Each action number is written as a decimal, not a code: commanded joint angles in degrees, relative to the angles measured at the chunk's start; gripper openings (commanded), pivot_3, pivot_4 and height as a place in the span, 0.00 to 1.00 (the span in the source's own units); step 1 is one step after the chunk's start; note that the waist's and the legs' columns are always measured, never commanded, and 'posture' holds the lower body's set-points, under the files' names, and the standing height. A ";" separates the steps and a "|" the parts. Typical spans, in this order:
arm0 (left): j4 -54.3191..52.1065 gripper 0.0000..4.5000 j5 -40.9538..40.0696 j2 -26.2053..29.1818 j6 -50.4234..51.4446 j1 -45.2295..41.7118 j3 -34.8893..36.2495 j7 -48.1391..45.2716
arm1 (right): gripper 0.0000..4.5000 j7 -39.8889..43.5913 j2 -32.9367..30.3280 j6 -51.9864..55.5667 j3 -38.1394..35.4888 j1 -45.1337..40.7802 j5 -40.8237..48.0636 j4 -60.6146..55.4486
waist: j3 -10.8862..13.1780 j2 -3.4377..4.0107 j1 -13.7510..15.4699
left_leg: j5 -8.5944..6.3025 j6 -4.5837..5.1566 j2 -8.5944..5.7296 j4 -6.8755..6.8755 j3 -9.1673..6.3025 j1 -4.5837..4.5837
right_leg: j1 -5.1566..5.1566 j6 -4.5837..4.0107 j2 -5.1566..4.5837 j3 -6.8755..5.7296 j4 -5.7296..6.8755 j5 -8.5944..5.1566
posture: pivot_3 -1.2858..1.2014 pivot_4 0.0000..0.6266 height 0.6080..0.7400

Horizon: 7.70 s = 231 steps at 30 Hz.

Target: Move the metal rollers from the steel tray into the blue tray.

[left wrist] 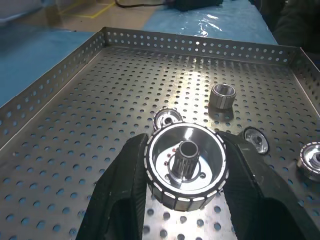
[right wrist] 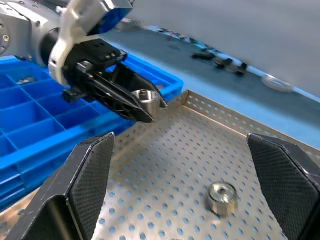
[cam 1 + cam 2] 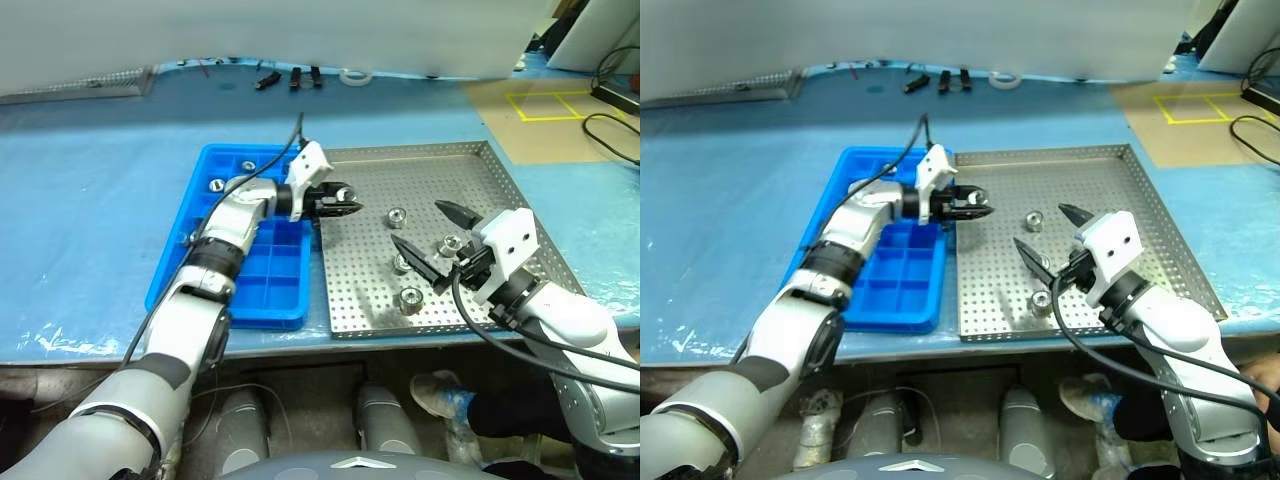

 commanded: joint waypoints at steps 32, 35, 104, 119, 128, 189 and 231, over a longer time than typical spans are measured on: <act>-51.47 0.38 -12.34 21.07 22.94 42.22 10.80 23.55 | 1.00 26.03 3.66 -10.94 17.51 -26.51 -2.01 27.17 | 0.03 0.06 12.32 | 0.34 -0.56 0.02 -0.43 -0.35 0.03 | 0.02 -0.05 0.03 -0.41 0.16 -0.04 | 0.65 0.24 1.00; -49.66 0.38 -12.05 21.66 21.87 41.25 9.53 23.25 | 1.00 25.74 3.71 -10.96 17.38 -26.35 -2.17 26.95 | 0.03 0.06 12.25 | 0.34 -0.57 0.02 -0.43 -0.35 0.06 | 0.03 -0.05 0.03 -0.39 0.19 -0.04 | 0.64 0.24 1.00; 33.40 0.86 11.98 -18.71 -21.38 -10.72 -18.36 -5.73 | 1.00 -21.01 0.54 -0.12 -11.09 29.90 3.77 -19.77 | -0.07 -0.01 -8.15 | -0.29 0.41 -0.32 0.22 -0.03 0.21 | 0.81 0.28 -0.09 0.05 -0.67 -0.12 | 0.24 0.24 1.00; 32.33 0.38 10.95 -17.86 -21.17 -9.77 -16.55 -9.65 | 1.00 -19.69 1.63 1.42 -9.74 27.64 1.43 -19.30 | -0.07 -0.01 -10.25 | -0.51 0.70 -0.47 0.27 -0.04 0.18 | 1.06 0.21 -0.26 0.00 -1.05 -0.08 | 0.24 0.24 1.00; 27.62 0.38 7.76 -16.58 -19.00 -9.68 -12.64 -10.94 | 1.00 -15.21 1.75 2.08 -10.18 26.61 4.37 -19.25 | -0.07 -0.01 -10.17 | -0.52 0.73 -0.47 0.30 -0.05 0.17 | 1.08 0.19 -0.27 -0.01 -1.05 -0.07 | 0.26 0.24 1.00; -25.92 0.99 -4.91 10.03 11.99 18.87 -0.49 20.67 | 1.00 12.32 -2.70 -3.31 10.79 -13.75 2.52 11.76 | -0.04 0.12 9.79 | 0.21 -0.43 -0.01 -0.15 -0.32 0.35 | 0.54 0.04 0.01 -0.28 0.06 0.02 | 0.51 0.24 1.00; -17.91 0.99 -12.01 4.18 13.65 4.25 -9.87 -4.40 | 1.00 -5.19 7.72 -9.95 5.26 4.23 -11.81 25.67 | -0.04 0.09 1.77 | 0.13 -0.26 -0.07 -0.25 0.12 0.32 | 0.23 0.05 0.14 0.15 0.00 0.01 | 0.40 0.24 1.00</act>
